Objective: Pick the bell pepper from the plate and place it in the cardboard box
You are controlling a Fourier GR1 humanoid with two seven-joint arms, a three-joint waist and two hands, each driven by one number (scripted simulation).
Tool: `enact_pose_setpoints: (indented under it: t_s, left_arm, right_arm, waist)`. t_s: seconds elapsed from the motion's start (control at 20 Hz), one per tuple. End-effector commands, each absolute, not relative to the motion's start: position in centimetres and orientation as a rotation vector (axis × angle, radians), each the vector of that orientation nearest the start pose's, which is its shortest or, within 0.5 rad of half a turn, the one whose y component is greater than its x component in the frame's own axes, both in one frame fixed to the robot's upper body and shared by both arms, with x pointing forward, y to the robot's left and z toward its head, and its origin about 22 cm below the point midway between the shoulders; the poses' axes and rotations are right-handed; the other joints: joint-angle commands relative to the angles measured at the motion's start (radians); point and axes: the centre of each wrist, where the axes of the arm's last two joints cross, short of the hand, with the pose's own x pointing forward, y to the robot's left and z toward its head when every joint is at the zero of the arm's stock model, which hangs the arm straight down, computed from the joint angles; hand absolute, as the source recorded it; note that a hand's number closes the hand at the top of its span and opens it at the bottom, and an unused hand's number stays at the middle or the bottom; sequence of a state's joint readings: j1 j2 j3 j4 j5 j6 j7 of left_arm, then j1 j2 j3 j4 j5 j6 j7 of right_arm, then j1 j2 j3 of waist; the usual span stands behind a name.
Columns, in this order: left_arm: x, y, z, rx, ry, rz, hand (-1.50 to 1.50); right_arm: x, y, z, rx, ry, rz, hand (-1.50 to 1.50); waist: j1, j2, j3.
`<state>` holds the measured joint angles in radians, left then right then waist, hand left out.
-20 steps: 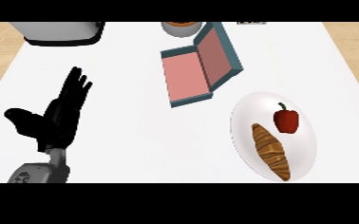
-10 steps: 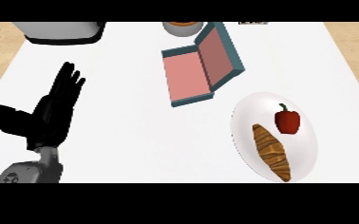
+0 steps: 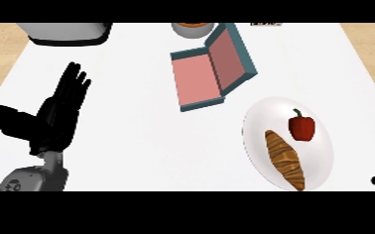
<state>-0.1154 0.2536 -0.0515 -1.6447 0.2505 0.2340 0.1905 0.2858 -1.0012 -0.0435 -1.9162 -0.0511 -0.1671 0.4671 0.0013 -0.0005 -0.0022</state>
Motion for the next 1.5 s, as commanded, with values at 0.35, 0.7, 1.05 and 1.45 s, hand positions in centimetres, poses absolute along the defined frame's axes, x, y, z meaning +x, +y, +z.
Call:
enact_pose_setpoints:
  t_s: [0.35, 0.7, 1.05, 1.45]
  left_arm:
    - [25.4, 26.2, 4.2, 0.076, -1.557, 0.096, 0.00]
    - [26.0, 26.0, 5.1, 0.077, -1.549, 0.107, 0.00]
    - [28.9, 25.0, 4.9, 0.088, -1.542, 0.099, 0.00]
    - [26.5, 26.5, 4.8, 0.075, -1.539, 0.096, 0.00]
  right_arm:
    - [22.2, -30.5, 15.2, -0.820, -1.075, 0.508, -1.50]
    - [21.9, -30.8, 11.8, -0.773, -1.036, 0.501, -1.50]
    - [24.0, -29.8, 9.9, -0.805, -1.035, 0.498, -1.50]
    - [24.4, -29.5, 6.8, -0.793, -1.010, 0.460, -1.50]
  waist:
    - [0.011, 0.002, 0.001]
    - [-0.001, 0.000, 0.002]
    - [-0.004, 0.001, 0.002]
    - [-0.001, 0.001, 0.002]
